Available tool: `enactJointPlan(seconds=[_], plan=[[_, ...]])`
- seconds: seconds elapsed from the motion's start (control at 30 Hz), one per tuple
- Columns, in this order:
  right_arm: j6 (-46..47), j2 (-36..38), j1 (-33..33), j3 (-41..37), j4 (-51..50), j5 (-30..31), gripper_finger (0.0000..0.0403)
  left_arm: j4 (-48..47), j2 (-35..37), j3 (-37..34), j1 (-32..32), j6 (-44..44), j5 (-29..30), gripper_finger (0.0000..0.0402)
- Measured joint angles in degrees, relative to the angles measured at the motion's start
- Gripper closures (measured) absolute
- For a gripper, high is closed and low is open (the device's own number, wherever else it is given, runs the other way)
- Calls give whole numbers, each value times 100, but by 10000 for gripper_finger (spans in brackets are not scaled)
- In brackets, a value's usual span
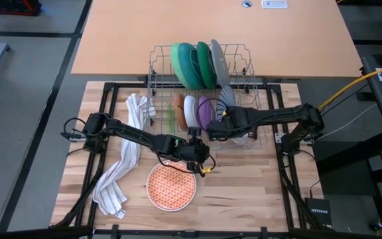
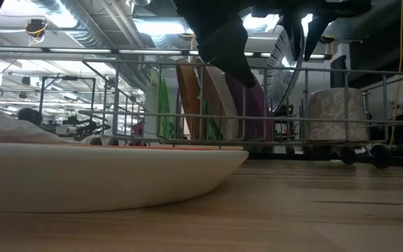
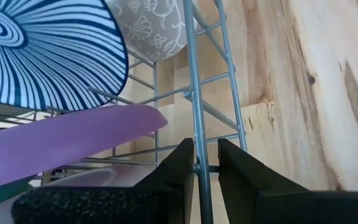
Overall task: Sort dishes
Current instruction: Put the blue patterned plate into the dish rack
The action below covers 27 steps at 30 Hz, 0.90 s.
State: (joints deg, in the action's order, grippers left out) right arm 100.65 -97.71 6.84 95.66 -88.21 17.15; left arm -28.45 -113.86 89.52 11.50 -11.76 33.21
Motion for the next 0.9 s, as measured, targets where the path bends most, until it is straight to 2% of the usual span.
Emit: enactJointPlan(seconds=[0.3,0.67,0.83,0.9], plan=[[-533,0,-1,-2,267,-41,323,-30,-2,0,95,-91,-50,349],[-1262,-1,-8,-4,317,-189,322,4,-2,-4,326,-702,-113,348],[-1278,-2,-6,-9,342,-245,322,105,-2,-9,311,-819,-91,338],[-1299,-2,-14,-9,383,-438,322,101,-2,-9,283,-819,-84,336]])
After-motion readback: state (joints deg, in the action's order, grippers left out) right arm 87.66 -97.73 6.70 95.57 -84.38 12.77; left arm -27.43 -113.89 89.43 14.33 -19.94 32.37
